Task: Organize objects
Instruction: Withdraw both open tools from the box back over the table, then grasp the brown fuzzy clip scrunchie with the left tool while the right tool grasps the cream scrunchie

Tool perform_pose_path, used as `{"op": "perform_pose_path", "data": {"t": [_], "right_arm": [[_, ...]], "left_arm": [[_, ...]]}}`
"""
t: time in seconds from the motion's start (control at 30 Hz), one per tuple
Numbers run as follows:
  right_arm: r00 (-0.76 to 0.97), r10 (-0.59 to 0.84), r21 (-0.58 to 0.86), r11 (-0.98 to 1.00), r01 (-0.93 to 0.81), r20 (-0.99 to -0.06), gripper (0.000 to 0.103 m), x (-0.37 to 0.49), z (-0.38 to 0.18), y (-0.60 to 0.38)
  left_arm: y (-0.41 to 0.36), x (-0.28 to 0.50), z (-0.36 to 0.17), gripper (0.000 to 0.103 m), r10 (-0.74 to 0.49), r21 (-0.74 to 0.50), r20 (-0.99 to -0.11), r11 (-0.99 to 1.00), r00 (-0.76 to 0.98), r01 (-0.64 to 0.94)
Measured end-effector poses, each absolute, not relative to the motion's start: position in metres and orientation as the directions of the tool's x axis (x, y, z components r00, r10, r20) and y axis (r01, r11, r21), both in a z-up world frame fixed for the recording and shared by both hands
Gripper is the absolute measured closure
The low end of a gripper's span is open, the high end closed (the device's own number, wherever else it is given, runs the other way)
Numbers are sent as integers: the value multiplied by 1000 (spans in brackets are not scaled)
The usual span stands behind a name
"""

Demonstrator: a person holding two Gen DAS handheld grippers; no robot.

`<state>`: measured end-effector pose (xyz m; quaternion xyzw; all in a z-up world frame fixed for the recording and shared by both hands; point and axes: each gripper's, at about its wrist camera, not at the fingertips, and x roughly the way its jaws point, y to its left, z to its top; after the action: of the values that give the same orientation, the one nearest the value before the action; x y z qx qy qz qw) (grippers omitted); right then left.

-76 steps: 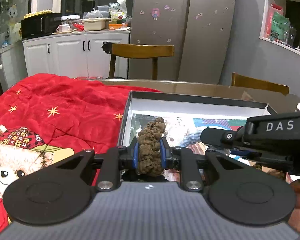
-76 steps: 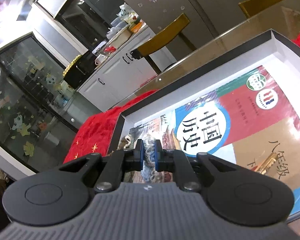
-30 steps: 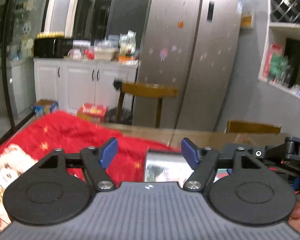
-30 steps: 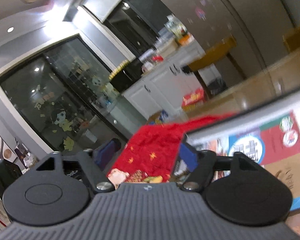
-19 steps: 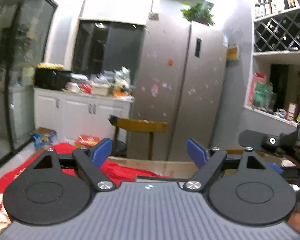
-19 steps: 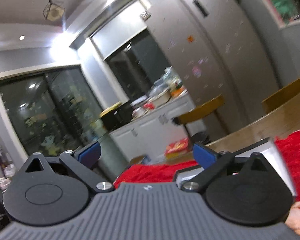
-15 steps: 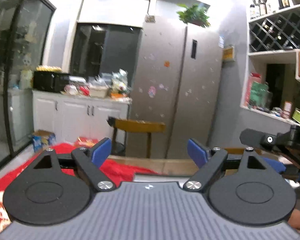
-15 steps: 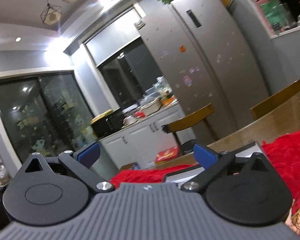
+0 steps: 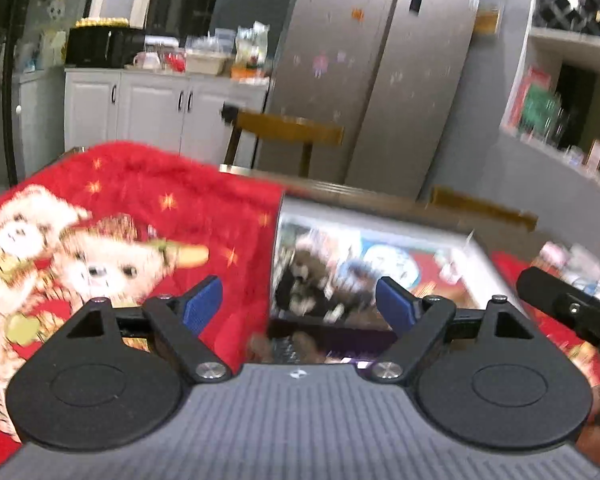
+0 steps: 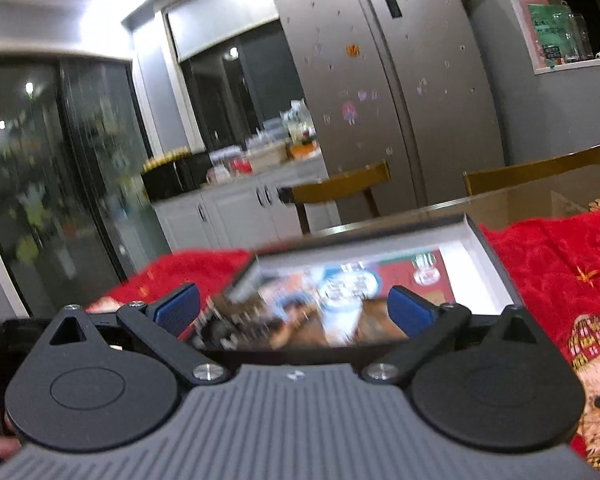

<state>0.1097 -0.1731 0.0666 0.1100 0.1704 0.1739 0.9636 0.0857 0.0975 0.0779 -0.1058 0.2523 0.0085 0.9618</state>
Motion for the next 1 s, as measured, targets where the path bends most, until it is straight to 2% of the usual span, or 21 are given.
{"op": "perform_pose_path", "data": {"t": [0.1,0.23,0.33,0.5,0.67,0.73,0.8,0.9,1.0], "right_arm": [[870,358,222,929,-296,-340,1,110,51,-165],[857,395,206,916,-343,-330,2,105,43,-161],[848,408,183,913,-365,-339,2,102,39,-156],[799,419,193,908,-372,-432,9,112,27,-153],[756,453,253,891,-376,-472,16,116,19,-155],[728,456,262,890,-373,-513,27,121,16,-152],[730,428,233,904,-360,-532,36,120,14,-148],[738,421,237,907,-348,-528,43,118,13,-150],[737,401,257,916,-309,-544,55,120,11,-154]], "left_arm": [[99,97,57,16,-1,-179,-515,978,857,-107],[101,111,41,16,-24,-191,-559,976,829,-101],[96,115,34,16,-25,-167,-558,983,830,-82],[81,117,24,16,2,-75,-561,996,828,-53],[79,122,18,17,12,-53,-588,997,808,-53],[77,122,15,18,28,-36,-592,997,806,-62],[75,120,14,22,29,-22,-580,998,814,-51],[67,113,14,35,39,13,-558,999,829,-38],[68,113,14,39,31,9,-562,999,827,-31]]}}
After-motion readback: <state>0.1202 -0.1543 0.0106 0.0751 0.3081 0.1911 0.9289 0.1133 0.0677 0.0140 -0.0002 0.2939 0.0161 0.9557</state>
